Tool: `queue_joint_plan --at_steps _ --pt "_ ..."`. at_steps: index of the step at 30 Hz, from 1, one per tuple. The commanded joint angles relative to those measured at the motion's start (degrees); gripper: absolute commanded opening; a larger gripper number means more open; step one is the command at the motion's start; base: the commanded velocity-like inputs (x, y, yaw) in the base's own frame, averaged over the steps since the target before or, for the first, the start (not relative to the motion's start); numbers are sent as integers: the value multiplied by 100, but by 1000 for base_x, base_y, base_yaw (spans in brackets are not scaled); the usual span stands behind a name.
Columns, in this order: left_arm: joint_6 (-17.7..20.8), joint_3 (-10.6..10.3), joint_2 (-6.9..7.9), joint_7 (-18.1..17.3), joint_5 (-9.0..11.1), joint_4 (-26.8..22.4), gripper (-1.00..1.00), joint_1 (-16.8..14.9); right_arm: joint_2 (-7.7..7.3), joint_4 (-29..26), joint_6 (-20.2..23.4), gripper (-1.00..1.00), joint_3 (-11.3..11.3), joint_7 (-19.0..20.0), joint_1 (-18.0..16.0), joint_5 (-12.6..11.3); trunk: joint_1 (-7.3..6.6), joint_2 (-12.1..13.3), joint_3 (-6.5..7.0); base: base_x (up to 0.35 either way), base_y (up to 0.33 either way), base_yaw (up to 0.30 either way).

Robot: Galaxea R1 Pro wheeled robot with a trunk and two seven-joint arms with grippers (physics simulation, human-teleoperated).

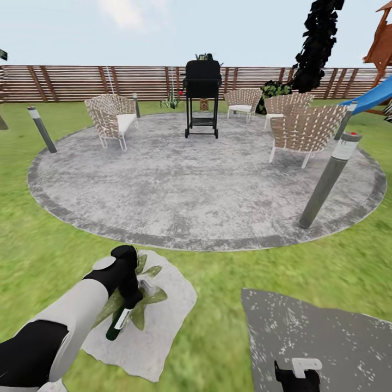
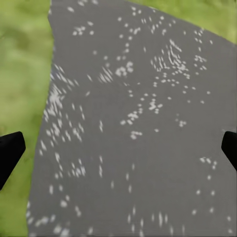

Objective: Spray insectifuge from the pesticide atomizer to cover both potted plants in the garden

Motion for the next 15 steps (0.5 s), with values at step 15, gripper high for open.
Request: queue_joint_plan --at_steps 15 --pt "60 726 -127 825 5 71 -100 372 -15 9 -16 100 -35 -16 -6 63 -1 -2 -5 0 0 198"
